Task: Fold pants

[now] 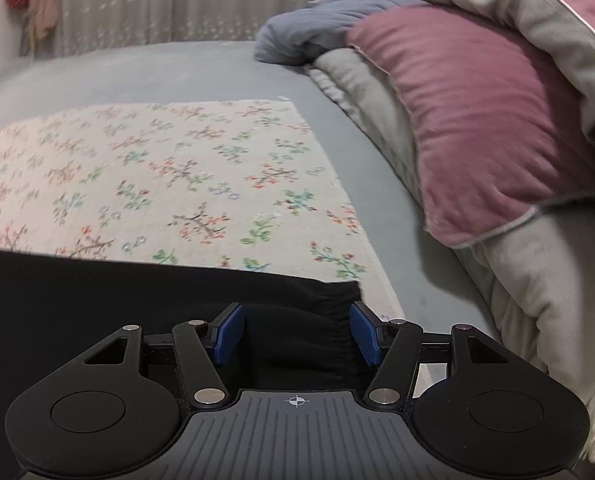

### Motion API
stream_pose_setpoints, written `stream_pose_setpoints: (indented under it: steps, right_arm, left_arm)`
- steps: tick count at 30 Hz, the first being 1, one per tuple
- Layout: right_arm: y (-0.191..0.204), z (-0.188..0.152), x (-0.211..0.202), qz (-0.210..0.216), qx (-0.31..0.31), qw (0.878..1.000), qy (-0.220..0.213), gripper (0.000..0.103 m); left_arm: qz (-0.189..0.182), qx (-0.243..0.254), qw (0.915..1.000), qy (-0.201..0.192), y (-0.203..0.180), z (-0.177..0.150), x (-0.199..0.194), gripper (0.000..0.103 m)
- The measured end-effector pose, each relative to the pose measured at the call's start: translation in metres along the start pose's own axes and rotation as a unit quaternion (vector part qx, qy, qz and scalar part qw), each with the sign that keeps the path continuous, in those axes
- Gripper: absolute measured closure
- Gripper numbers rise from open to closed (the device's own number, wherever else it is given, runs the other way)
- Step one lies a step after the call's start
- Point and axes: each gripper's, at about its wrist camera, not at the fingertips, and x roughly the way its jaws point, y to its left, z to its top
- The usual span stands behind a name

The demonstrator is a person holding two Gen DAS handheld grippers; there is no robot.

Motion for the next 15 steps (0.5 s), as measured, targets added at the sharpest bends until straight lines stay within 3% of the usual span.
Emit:
stream_pose_setpoints:
  steps: [3, 6, 9, 12, 15]
  right_arm:
    - [0.021, 0.004, -0.007, 0.058, -0.007, 0.998, -0.017, 0.044]
    - [0.068, 0.007, -0.016, 0.114, -0.066, 0.991, -0.038, 0.044]
    - [0.123, 0.0, -0.028, 0.155, -0.14, 0.976, -0.058, 0.044]
    - [0.176, -0.001, -0.034, 0.203, -0.18, 0.96, -0.067, 0.045]
    - [0.24, 0.01, -0.033, 0.249, -0.208, 0.944, -0.062, 0.045]
  left_arm:
    - [0.058, -0.075, 0.9954, -0.014, 0.062, 0.0, -0.015, 0.02]
    - [0.073, -0.137, 0.9877, -0.012, 0.107, -0.013, -0.023, 0.02]
    - [0.088, -0.159, 0.9833, 0.01, 0.13, -0.026, -0.022, 0.019]
    - [0.055, -0.2, 0.978, 0.023, 0.148, -0.03, -0.021, 0.019]
    - [0.031, -0.241, 0.9701, 0.007, 0.16, -0.029, -0.028, 0.019]
